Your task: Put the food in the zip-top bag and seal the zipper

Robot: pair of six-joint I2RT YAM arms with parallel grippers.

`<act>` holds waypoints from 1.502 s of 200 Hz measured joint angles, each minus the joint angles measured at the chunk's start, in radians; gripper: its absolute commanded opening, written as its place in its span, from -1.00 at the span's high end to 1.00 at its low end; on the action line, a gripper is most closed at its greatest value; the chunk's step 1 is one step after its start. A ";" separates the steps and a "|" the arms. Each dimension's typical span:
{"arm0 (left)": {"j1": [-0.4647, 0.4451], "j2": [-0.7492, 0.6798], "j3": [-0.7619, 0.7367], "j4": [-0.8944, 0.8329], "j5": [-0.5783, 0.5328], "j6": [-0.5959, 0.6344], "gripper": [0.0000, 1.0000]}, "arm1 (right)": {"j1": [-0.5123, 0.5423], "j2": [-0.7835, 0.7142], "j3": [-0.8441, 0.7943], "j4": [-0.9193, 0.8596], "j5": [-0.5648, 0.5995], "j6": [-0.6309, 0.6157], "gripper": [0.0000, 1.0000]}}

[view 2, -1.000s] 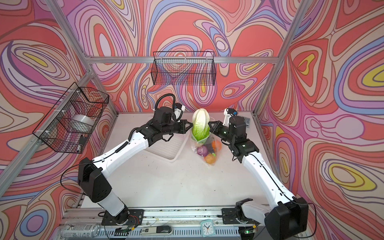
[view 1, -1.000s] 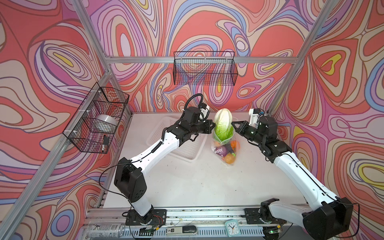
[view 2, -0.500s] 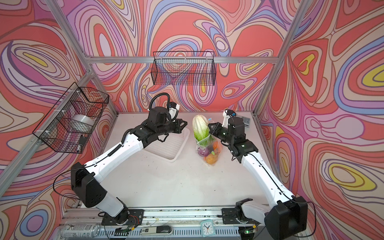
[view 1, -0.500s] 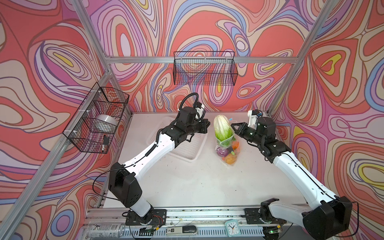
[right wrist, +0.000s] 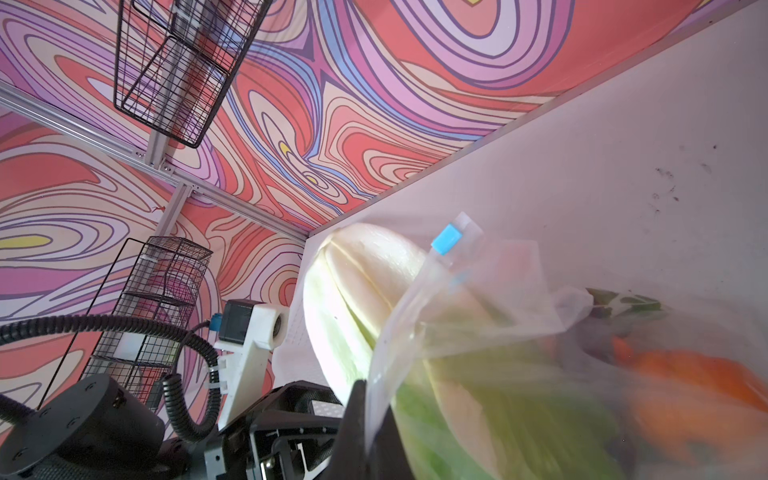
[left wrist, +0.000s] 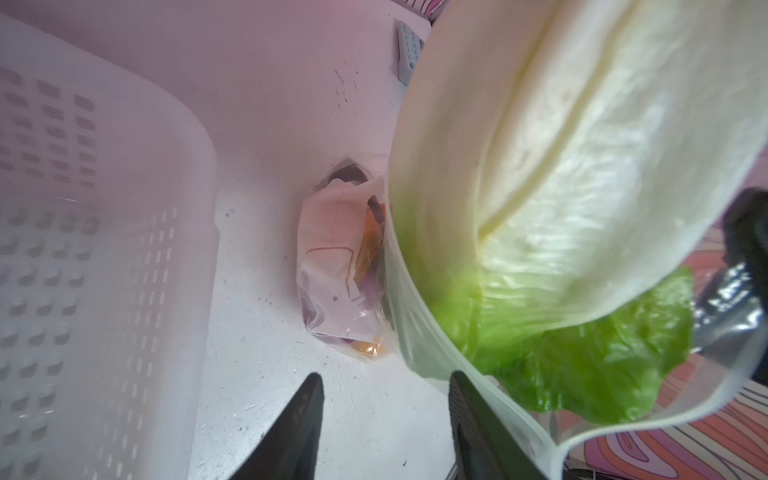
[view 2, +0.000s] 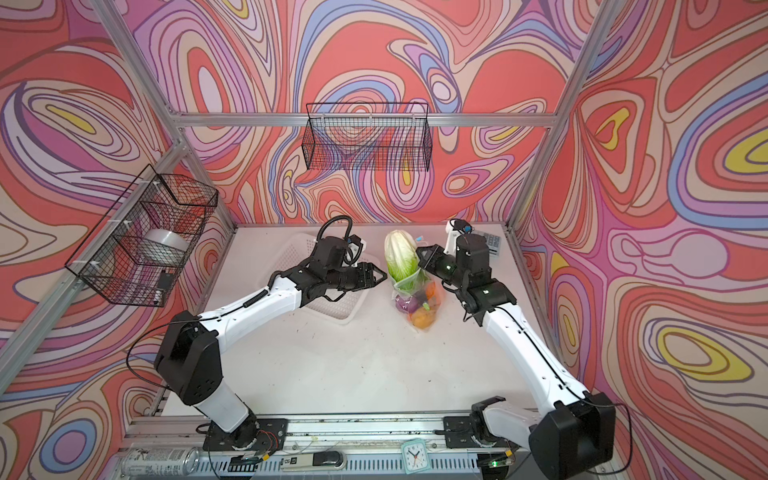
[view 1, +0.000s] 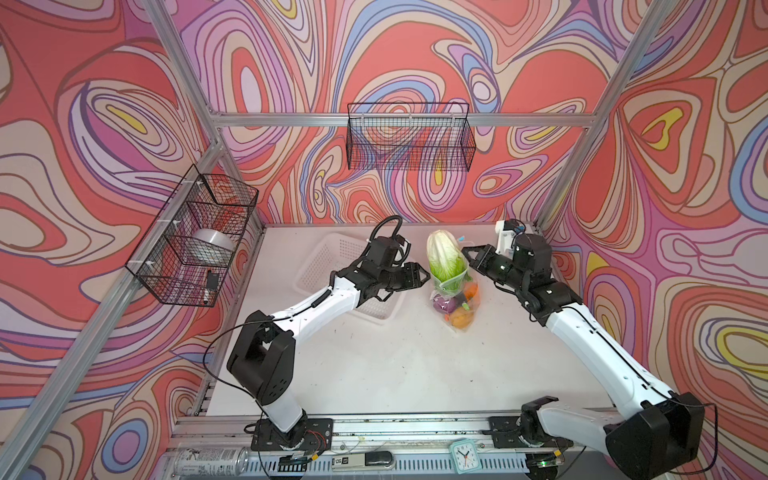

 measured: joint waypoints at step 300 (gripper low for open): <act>-0.031 0.089 0.088 0.050 0.072 -0.043 1.00 | 0.000 0.000 -0.012 0.000 0.010 -0.005 1.00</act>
